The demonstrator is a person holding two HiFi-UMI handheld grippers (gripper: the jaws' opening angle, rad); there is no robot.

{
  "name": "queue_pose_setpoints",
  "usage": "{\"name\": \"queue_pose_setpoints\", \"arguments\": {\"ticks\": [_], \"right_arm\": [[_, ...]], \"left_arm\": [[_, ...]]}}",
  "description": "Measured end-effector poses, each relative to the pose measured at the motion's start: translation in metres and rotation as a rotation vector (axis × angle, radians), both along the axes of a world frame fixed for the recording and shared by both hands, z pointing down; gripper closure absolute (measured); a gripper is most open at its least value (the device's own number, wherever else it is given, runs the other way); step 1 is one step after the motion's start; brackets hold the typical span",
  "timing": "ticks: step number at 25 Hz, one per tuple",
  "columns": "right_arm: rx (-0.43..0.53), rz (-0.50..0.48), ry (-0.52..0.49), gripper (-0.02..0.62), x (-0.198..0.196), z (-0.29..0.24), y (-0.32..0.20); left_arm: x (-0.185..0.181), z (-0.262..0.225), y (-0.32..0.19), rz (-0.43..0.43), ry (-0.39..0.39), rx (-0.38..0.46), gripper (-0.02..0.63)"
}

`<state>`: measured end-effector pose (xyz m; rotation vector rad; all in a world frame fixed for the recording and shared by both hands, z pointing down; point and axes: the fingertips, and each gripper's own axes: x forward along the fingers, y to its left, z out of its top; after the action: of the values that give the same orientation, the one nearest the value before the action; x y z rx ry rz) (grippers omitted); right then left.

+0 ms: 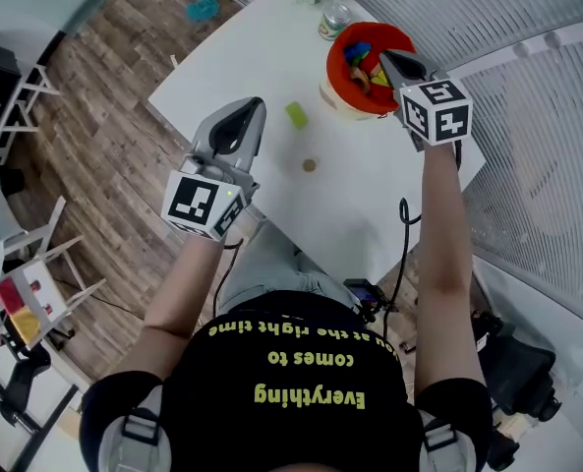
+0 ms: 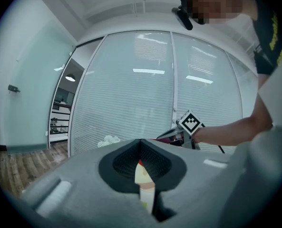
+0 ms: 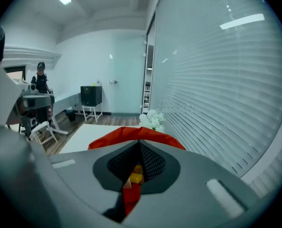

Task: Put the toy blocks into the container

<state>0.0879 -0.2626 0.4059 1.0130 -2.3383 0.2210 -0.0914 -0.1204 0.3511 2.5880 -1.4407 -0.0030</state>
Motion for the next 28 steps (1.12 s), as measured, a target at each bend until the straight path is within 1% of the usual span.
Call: {"name": "queue_pose_setpoints", "arguments": {"ticks": [3,8,11,19,22,28], "right_arm": [[0.042,0.044,-0.085,0.589,0.009,-0.018,0.009],[0.135,0.102,-0.155,0.589,0.026,-0.048,0.031],[0.161,0.115,-0.189,0.589,0.032,-0.06,0.049],[0.246,0.172,-0.257,0.589,0.047,-0.095,0.089],[0.271,0.194,-0.263,0.589,0.055,-0.102,0.103],[0.328,0.249,-0.295,0.589,0.071,-0.12,0.133]], "left_arm": [[0.002,-0.002,0.002,0.004,-0.003,0.003,0.606],[0.008,-0.009,0.001,0.017,-0.007,0.02,0.606],[0.013,-0.014,0.004,0.029,-0.011,0.033,0.606],[0.024,-0.028,0.013,0.054,-0.035,0.066,0.606],[0.029,-0.034,0.018,0.062,-0.043,0.086,0.606],[0.033,-0.04,0.029,0.074,-0.036,0.101,0.606]]}}
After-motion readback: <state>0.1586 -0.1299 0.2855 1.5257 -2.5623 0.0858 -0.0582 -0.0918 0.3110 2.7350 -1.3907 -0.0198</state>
